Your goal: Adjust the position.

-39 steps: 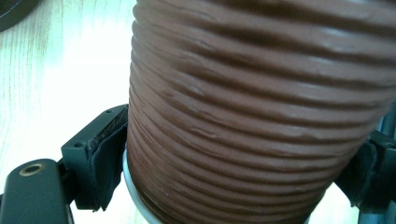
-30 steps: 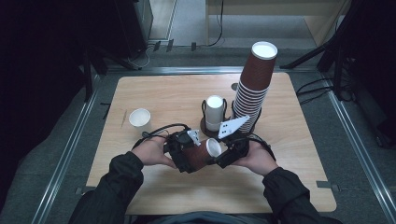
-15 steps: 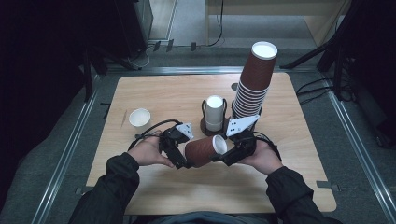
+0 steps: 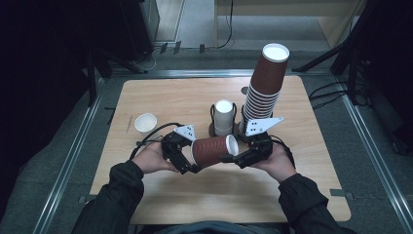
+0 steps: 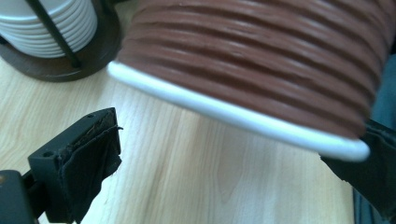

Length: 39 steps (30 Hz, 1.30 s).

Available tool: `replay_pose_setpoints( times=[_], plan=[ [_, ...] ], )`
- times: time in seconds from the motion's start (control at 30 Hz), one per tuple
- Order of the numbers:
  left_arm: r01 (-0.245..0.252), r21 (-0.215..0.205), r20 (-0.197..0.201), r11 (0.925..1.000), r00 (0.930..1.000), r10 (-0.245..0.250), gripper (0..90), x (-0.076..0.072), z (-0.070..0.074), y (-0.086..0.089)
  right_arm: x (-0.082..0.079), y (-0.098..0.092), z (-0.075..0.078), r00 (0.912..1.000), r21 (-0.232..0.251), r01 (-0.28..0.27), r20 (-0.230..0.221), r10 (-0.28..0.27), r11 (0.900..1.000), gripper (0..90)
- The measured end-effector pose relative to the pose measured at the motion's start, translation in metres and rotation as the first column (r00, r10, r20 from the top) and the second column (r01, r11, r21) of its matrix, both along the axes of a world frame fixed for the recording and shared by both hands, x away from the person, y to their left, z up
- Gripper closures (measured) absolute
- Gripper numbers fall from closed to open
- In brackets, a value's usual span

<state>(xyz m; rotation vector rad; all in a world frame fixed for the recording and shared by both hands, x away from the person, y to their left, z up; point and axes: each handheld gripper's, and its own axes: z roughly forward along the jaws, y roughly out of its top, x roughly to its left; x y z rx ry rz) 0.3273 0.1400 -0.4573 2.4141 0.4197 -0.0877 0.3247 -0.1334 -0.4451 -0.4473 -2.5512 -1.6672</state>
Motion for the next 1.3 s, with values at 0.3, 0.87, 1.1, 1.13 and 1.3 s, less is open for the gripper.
replay_pose_setpoints(
  times=[0.3, 0.87, 1.1, 1.13, 1.3],
  plan=[
    [0.003, -0.057, -0.003, 0.9984, 1.0, -0.003, 0.0, -0.002, 0.0, -0.004, -0.002, 0.008, -0.002, 0.9999, 0.038, -0.009, -0.013, 0.01, 0.999, 23.0],
    [0.024, -0.088, -0.028, 0.9958, 0.9993, -0.027, 7.8, 0.0, 0.002, -0.001, -0.001, 0.014, -0.006, 0.9986, 0.05, -0.018, -0.049, 0.021, 0.999, 22.9],
    [0.021, -0.093, -0.032, 0.9955, 0.9992, -0.024, 8.2, 0.001, 0.007, 0.002, -0.003, 0.013, -0.004, 0.9993, 0.022, -0.027, -0.028, 0.027, 0.999, 18.7],
    [0.02, -0.089, -0.029, 0.9959, 0.9993, -0.023, 8.2, 0.001, 0.008, 0.003, -0.003, 0.013, -0.004, 0.9993, 0.014, -0.028, -0.025, 0.028, 1.0, 18.5],
    [0.018, -0.077, -0.019, 0.9968, 0.9996, -0.019, 8.3, 0.001, 0.015, 0.008, -0.004, 0.013, -0.006, 0.9999, -0.047, -0.012, -0.008, 0.011, 0.999, 17.5]
  ],
)
